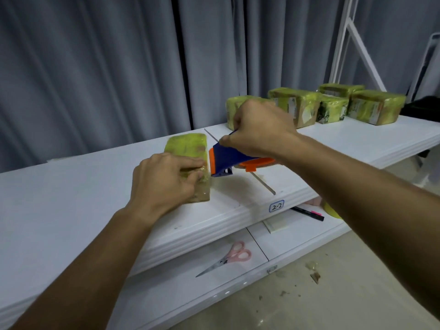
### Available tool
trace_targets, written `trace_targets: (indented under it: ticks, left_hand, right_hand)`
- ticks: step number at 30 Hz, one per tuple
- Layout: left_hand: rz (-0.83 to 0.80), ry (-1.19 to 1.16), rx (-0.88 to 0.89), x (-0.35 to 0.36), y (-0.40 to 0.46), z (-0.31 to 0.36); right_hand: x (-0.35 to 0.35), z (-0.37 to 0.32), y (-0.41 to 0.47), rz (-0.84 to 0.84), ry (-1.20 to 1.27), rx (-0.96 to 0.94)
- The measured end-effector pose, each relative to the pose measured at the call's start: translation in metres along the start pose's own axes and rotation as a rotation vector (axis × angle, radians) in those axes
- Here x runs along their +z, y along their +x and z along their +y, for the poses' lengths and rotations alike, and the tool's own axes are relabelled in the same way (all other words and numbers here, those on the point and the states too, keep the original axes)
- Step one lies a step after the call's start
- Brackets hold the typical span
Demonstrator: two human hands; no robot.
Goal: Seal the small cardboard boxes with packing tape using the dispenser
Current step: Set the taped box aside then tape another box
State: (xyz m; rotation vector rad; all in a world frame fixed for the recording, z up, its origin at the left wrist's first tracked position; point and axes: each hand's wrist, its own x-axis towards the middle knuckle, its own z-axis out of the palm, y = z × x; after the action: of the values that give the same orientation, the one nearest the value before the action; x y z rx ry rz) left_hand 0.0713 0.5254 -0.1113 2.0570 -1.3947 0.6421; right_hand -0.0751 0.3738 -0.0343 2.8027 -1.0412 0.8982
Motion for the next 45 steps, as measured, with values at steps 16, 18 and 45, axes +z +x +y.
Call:
trace_targets:
  ticks: [16, 18, 45]
  left_hand:
    - [-0.183, -0.144, -0.181, -0.027, 0.01, 0.002]
    - [-0.209, -0.136, -0.182, -0.033, 0.009, -0.006]
    - [-0.2, -0.182, -0.13, -0.003, -0.003, -0.017]
  right_hand:
    - [-0.005, 0.008, -0.028, -0.031, 0.219, 0.12]
    - [-0.009, 0.01, -0.028, -0.048, 0.245, 0.119]
    - [-0.051, 0.044, -0.039, -0.178, 0.615, 0.206]
